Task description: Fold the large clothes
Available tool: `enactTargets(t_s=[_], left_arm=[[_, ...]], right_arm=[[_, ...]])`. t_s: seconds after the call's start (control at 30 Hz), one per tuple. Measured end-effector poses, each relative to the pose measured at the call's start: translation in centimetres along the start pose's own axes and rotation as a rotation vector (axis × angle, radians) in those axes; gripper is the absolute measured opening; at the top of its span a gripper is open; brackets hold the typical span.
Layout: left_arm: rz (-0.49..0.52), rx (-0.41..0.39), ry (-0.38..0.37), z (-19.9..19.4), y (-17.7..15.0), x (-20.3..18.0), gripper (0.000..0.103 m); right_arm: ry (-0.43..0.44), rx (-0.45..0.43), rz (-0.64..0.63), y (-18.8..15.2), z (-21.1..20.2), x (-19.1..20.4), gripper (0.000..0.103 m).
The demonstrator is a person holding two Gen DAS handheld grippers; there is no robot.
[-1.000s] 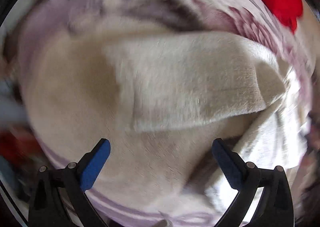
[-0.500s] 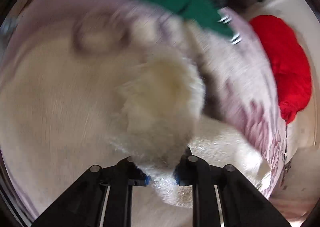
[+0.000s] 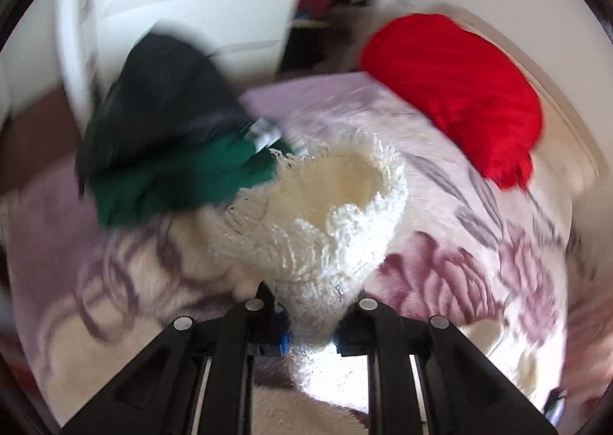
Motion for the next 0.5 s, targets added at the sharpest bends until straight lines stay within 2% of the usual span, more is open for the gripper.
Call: enactTargets(t_s=[0.03, 0.07, 0.13, 0.17, 0.27, 0.3, 0.4, 0.5], left_arm=[[0.064, -0.007, 0.002, -0.3, 0.0, -2.1, 0.013], [0.115, -0.015, 0.0, -0.7, -0.3, -4.1, 0.013], [0.213, -0.02, -0.02, -1.2, -1.3, -8.7, 0.013], [0.247, -0.02, -0.041, -1.3, -1.9, -10.7, 0.013], [0.35, 0.005, -0.116, -1.4, -5.3, -18.6, 0.013], [0.39, 0.025, -0.142, -1.3, -7.3, -21.8, 0.013], [0.475, 0.098, -0.235, -0.5, -13.2, -30.1, 0.013], [0.546, 0.215, -0.337, 0.9, -21.0, -38.2, 0.013]], right_arm=[[-0.061, -0.023, 0.002, -0.2, -0.6, -1.2, 0.1], [-0.127, -0.054, -0.002, -0.3, -1.3, -2.6, 0.103], [-0.226, -0.084, -0.006, -0.4, -1.9, -5.4, 0.103], [-0.241, -0.085, 0.01, -0.4, -2.0, -7.1, 0.103], [-0.082, -0.051, 0.128, -0.7, -2.2, -12.4, 0.103], [-0.06, -0.047, 0.176, -1.0, -2.3, -14.6, 0.103], [-0.03, -0.049, 0.303, -2.1, -2.6, -21.5, 0.103], [-0.028, -0.022, 0.4, -3.8, -2.3, -28.7, 0.103]])
Point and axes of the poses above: each gripper's, at about its wrist camera, not at the fingertips, and z roughly the way its jaws point, x to its left, y to its top, the point moved 4 cm from there along z, roughly the way its jaws point, and after that the axes turned 11 degrees about -y, right-handed, at the moved point
